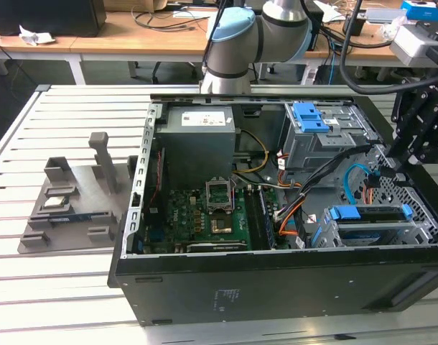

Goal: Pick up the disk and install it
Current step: 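Insert the first disk wire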

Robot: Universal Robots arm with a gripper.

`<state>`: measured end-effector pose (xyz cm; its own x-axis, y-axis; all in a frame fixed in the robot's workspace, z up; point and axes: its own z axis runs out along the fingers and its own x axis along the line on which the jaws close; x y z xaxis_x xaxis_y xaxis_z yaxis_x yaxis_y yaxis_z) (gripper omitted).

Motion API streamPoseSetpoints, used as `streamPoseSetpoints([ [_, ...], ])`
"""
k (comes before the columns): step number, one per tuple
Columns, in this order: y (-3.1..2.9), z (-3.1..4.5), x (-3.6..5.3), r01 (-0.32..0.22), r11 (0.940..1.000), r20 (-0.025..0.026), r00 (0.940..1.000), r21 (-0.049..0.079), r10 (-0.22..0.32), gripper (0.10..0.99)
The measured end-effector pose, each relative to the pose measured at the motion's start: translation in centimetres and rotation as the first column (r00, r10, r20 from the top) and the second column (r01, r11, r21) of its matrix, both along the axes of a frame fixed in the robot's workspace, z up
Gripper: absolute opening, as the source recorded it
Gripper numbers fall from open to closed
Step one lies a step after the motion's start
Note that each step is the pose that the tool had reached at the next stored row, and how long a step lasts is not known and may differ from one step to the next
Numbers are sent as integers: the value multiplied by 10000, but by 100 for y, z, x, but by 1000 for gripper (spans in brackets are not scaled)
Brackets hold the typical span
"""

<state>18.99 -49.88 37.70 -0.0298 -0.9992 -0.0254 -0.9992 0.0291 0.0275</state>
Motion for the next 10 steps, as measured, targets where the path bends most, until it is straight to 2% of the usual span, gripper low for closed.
streamPoseSetpoints([
  [6,3,-4,-15,1,10000,0,10000,-1,-1,361],
  [10,38,-36,-52,0,10000,0,10000,-1,0,361],
])
